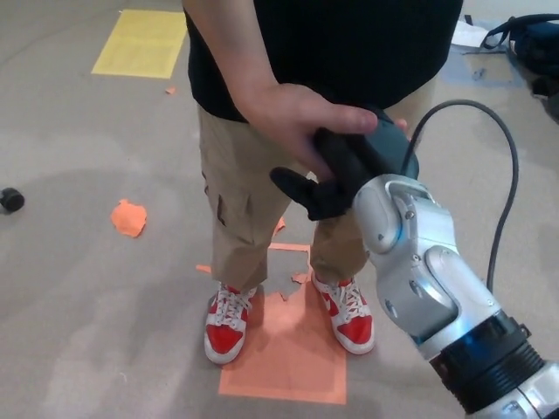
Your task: The robot extends its right arm to grab a person's hand and shakes it
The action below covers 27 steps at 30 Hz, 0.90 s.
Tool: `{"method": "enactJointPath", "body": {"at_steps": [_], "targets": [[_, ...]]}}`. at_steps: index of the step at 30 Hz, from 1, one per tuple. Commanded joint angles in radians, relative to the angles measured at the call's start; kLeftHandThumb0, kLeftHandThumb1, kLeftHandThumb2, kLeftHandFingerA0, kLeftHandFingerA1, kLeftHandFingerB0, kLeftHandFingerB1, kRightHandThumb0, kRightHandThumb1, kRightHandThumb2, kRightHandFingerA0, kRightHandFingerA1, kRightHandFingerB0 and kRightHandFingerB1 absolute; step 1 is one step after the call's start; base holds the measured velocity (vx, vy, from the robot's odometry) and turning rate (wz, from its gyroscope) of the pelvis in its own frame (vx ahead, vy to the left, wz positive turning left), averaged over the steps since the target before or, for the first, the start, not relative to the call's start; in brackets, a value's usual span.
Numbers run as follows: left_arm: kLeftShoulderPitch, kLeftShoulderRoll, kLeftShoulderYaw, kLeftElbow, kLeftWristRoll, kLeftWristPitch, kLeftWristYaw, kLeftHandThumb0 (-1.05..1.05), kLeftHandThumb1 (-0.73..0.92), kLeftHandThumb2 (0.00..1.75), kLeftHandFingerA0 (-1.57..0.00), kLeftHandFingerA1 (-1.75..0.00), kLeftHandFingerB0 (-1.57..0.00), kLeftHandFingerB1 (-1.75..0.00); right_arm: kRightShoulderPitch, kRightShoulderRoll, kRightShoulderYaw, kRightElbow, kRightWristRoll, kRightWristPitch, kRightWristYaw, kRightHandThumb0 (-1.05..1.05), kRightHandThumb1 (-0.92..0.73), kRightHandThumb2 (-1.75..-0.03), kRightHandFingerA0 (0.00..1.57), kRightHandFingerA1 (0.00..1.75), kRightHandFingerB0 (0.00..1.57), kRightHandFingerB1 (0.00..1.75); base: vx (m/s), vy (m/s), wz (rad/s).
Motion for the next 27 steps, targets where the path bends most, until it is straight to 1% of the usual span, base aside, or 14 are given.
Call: {"method": "enactJointPath", "body": {"at_steps": [1,5,6,7,8,10,11,12,13,15,20,21,23,27], "targets": [[0.012,0.026,-0.01,0.004,0.011,-0.008,-0.013,-0.8,0.92,0.73,-0.23,-0.34,-0.17,-0.3,0.127,-0.036,-0.006,-0.126,0.013,-0.041,-0.053,-0.55,-0.67,-0.59,0.44,0.43,0.31,0.38,0.0,0.0,0.0],[0.01,0.029,-0.004,-0.001,-0.001,-0.002,-0.022,-0.79,0.92,0.72,-0.21,-0.33,-0.16,-0.29,0.212,-0.05,0.012,-0.361,-0.033,-0.018,-0.029,-0.6,-0.69,-0.61,0.44,0.43,0.32,0.38,0.0,0.0,0.0],[0.005,0.03,-0.007,0.001,0.003,-0.001,-0.026,-0.36,0.51,1.11,0.0,-0.47,0.0,-0.47,0.265,-0.046,0.019,-0.528,-0.04,-0.037,-0.025,-0.56,-0.67,-0.6,0.48,0.43,0.36,0.39,0.0,0.0,0.0],[0.0,0.031,-0.005,0.003,0.0,-0.003,-0.038,-0.83,0.81,1.14,-0.08,-0.43,-0.01,-0.38,0.298,-0.045,0.025,-0.648,-0.043,-0.056,-0.018,-0.58,-0.66,-0.61,0.49,0.43,0.34,0.39,0.0,0.0,0.0],[-0.002,0.032,-0.004,0.005,-0.002,-0.01,-0.051,-0.84,0.83,0.91,-0.09,-0.35,-0.13,-0.36,0.318,-0.055,0.035,-0.758,-0.059,-0.084,-0.009,-0.61,-0.57,-0.88,0.44,0.54,0.32,0.51,0.0,0.0,0.0],[-0.002,0.032,-0.008,0.007,0.003,-0.016,-0.045,-0.83,0.92,0.75,-0.16,-0.31,-0.13,-0.29,0.326,-0.07,0.047,-0.835,-0.09,-0.106,-0.005,-0.55,-0.7,-0.61,0.49,0.41,0.38,0.39,0.0,0.0,0.0],[-0.002,0.029,-0.006,0.008,0.001,-0.004,-0.04,-0.36,0.49,1.1,0.0,-0.47,0.0,-0.47,0.334,-0.072,0.052,-0.908,-0.108,-0.121,-0.002,-0.54,-0.65,-0.6,0.47,0.41,0.37,0.39,0.0,0.0,0.0],[-0.003,0.026,-0.006,0.009,0.002,0.009,-0.033,-0.36,0.49,1.1,0.0,-0.47,0.0,-0.47,0.346,-0.075,0.056,-0.988,-0.125,-0.138,0.002,-0.54,-0.65,-0.6,0.47,0.41,0.37,0.39,0.0,0.0,0.0],[0.003,0.025,0.0,0.007,-0.005,0.0,-0.033,-0.82,0.92,0.71,-0.23,-0.32,-0.16,-0.28,0.35,-0.073,0.058,-1.014,-0.137,-0.142,-0.002,-0.51,-0.64,-0.59,0.49,0.42,0.39,0.39,0.0,0.0,0.0],[0.005,0.027,-0.001,0.005,-0.005,-0.007,-0.041,-0.83,0.92,0.72,-0.23,-0.33,-0.16,-0.28,0.362,-0.075,0.056,-1.052,-0.136,-0.153,-0.006,-0.51,-0.63,-0.59,0.49,0.41,0.41,0.39,0.0,0.0,0.0],[0.007,0.021,-0.013,0.008,0.009,0.011,-0.018,-0.81,0.92,0.71,-0.23,-0.32,-0.17,-0.28,0.374,-0.09,0.029,-1.006,-0.096,-0.123,0.004,-0.51,-0.66,-0.59,0.49,0.44,0.38,0.4,0.0,0.0,0.0],[0.01,0.021,-0.018,0.008,0.014,0.005,-0.013,-0.35,0.53,1.12,0.0,-0.47,0.0,-0.47,0.371,-0.085,0.029,-0.976,-0.094,-0.098,0.012,-0.53,-0.65,-0.6,0.46,0.42,0.37,0.39,0.0,0.0,0.0],[0.013,0.021,-0.004,0.007,-0.005,-0.013,-0.043,-0.76,0.77,1.13,-0.08,-0.44,-0.02,-0.37,0.353,-0.065,0.003,-0.816,-0.019,-0.068,0.003,-0.46,-0.63,-0.58,0.54,0.45,0.36,0.4,0.0,0.0,0.0],[0.005,0.023,-0.016,0.002,0.007,-0.008,-0.037,-0.36,0.51,1.11,0.0,-0.48,0.0,-0.47,0.301,-0.065,-0.023,-0.593,0.004,-0.063,-0.009,-0.44,-0.62,-0.58,0.54,0.47,0.38,0.41,0.0,0.0,0.0]]}}
